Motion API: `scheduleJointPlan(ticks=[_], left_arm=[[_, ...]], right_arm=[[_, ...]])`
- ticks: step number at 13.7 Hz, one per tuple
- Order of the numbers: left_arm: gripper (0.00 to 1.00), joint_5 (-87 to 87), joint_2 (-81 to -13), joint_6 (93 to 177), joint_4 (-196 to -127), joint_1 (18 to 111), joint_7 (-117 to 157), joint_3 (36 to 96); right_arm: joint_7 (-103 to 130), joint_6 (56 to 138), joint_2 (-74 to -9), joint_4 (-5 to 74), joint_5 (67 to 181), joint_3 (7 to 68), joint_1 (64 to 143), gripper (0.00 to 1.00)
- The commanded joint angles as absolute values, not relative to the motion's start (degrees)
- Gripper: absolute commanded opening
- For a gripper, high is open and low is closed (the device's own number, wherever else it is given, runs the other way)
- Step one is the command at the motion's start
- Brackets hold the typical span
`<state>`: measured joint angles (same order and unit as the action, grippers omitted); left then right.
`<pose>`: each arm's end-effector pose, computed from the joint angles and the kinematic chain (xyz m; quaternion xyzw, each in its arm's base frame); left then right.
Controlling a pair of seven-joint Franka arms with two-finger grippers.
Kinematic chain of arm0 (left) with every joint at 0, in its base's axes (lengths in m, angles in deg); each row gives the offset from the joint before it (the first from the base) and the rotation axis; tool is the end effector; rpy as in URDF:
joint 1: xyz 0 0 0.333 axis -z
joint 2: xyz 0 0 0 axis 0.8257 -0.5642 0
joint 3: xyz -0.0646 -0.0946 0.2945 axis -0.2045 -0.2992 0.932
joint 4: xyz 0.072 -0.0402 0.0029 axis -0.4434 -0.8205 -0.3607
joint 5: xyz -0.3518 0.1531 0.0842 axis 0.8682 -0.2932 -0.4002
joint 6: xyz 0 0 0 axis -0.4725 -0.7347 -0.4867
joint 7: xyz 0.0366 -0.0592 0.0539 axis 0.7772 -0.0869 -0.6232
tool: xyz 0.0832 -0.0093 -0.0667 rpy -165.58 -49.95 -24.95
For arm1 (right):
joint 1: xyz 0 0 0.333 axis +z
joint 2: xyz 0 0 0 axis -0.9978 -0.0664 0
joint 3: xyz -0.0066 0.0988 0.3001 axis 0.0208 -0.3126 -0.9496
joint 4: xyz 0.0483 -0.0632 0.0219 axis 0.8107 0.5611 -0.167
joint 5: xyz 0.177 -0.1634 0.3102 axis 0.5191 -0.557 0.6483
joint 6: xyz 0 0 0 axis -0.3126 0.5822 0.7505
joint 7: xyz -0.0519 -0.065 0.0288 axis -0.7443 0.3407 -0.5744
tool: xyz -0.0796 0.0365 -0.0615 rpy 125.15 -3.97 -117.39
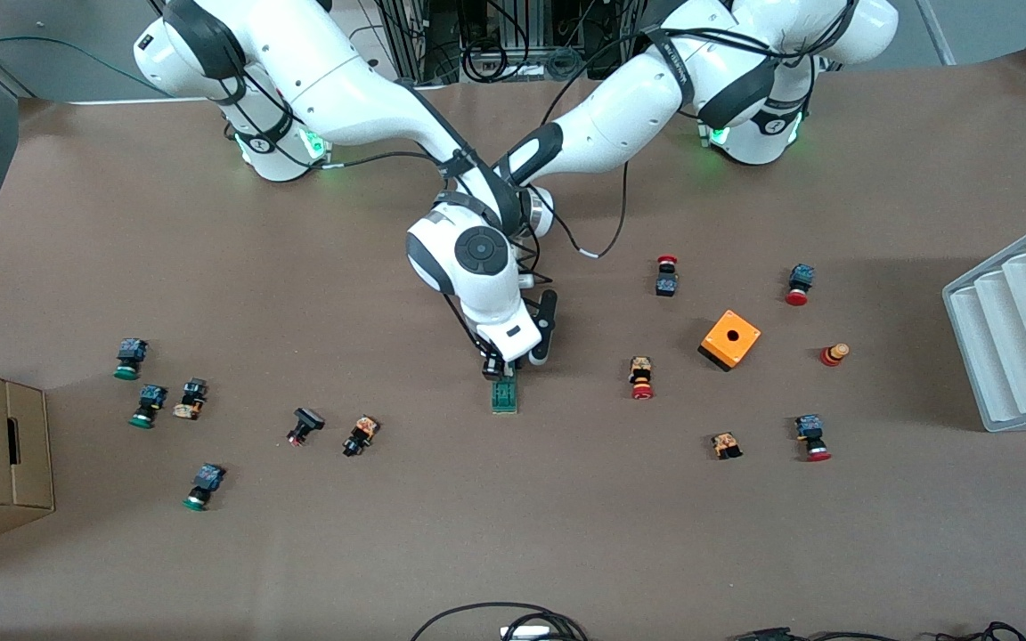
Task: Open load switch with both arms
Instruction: 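Push the white handle down into the contacts with the right gripper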
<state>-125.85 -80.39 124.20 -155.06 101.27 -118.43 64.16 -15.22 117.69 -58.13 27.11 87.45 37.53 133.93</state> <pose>0.3546 -0.5585 0.0516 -0.7985 -0.0133 -0.6019 0.0033 0.5142 0.4822 0.2325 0.7795 0.6244 0.0442 0.0234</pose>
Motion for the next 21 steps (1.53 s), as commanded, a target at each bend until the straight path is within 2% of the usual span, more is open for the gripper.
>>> scheduleJointPlan(ticks=[1,21], left_arm=[[0.57,-126.15,-81.45,123.36,-153.75,102.06,-118.44,64.67],[0.57,-126.15,-81.37,123.36,-153.66,102.06,-118.35,64.67]], right_arm=[[-14.28,118.90,-55.88,31.05,88.16,37.30,134.62,0.64],[-9.71,120.48,-55.96,32.63,87.54,37.21,135.85,0.67]])
